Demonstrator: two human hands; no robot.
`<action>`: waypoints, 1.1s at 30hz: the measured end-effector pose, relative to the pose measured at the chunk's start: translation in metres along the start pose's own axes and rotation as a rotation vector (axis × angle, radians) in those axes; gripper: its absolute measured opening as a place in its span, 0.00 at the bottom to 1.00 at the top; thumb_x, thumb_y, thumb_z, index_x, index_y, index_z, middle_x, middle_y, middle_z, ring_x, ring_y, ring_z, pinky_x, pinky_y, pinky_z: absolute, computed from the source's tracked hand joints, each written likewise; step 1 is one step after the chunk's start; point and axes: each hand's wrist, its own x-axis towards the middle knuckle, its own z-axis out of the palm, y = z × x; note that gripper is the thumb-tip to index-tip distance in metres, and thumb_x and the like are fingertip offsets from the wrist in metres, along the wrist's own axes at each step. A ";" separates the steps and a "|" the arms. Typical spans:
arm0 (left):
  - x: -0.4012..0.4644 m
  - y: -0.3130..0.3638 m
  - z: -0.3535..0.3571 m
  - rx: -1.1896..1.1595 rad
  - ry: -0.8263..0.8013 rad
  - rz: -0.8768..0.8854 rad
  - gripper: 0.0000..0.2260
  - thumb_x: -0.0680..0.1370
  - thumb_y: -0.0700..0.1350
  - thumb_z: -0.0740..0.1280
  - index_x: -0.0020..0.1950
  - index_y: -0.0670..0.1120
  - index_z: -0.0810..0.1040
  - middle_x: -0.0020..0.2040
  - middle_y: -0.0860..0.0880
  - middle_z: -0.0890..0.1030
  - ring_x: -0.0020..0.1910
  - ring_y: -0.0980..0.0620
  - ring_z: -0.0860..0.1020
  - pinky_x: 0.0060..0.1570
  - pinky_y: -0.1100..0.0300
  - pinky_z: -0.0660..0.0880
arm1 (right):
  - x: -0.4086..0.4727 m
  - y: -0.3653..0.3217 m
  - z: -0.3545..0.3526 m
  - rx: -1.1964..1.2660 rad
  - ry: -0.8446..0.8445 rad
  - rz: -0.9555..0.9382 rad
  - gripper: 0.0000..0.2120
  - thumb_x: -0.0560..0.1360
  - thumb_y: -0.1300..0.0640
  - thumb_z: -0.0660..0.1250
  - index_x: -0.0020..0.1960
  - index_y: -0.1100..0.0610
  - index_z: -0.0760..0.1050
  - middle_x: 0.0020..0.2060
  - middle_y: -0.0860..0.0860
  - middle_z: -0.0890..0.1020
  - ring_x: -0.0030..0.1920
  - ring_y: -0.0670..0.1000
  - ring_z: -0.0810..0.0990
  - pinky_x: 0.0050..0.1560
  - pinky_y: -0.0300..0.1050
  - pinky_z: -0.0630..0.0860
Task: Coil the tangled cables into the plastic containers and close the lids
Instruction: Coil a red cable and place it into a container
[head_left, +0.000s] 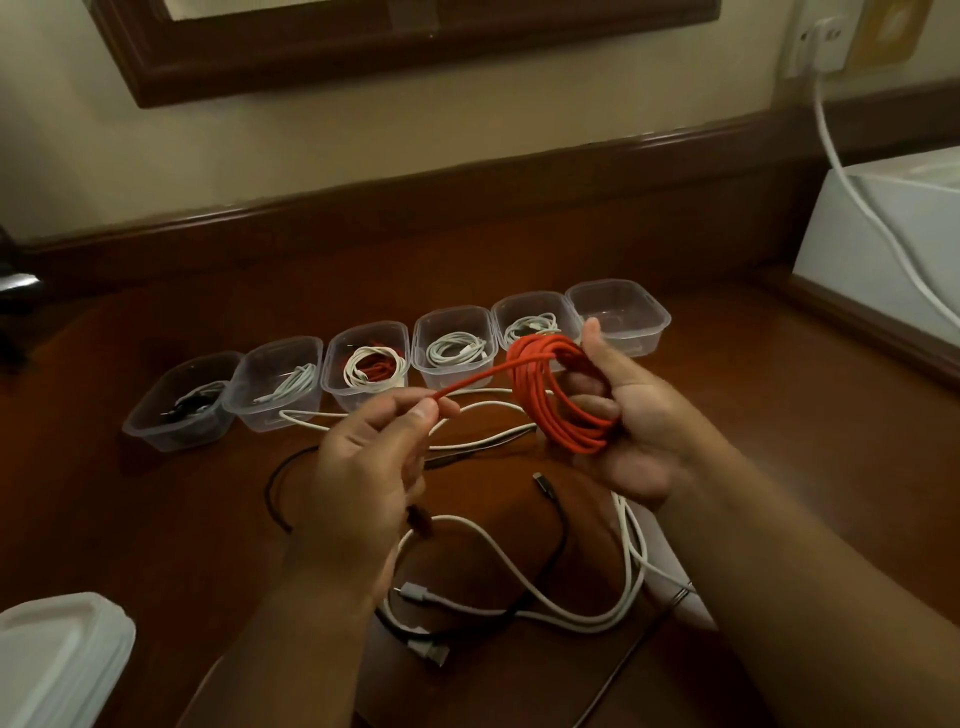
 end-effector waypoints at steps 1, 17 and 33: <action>0.001 -0.002 -0.001 0.047 0.015 0.055 0.13 0.80 0.40 0.63 0.42 0.48 0.85 0.27 0.52 0.66 0.26 0.54 0.61 0.27 0.58 0.56 | -0.001 0.001 0.001 0.053 -0.059 0.032 0.18 0.73 0.41 0.64 0.38 0.57 0.75 0.22 0.45 0.63 0.19 0.42 0.63 0.36 0.41 0.71; 0.000 -0.027 0.031 0.181 0.057 0.031 0.12 0.74 0.39 0.73 0.39 0.57 0.87 0.39 0.46 0.86 0.42 0.43 0.84 0.47 0.45 0.81 | -0.001 0.037 0.016 -0.214 0.040 -0.238 0.24 0.72 0.43 0.64 0.52 0.65 0.77 0.34 0.60 0.81 0.39 0.59 0.82 0.51 0.55 0.80; -0.016 -0.025 0.040 -0.442 -0.127 -0.354 0.12 0.68 0.43 0.72 0.49 0.42 0.87 0.53 0.38 0.84 0.50 0.42 0.83 0.59 0.44 0.75 | 0.012 0.056 0.006 -0.799 0.285 -0.434 0.23 0.69 0.27 0.56 0.52 0.42 0.72 0.56 0.50 0.79 0.56 0.52 0.80 0.57 0.57 0.78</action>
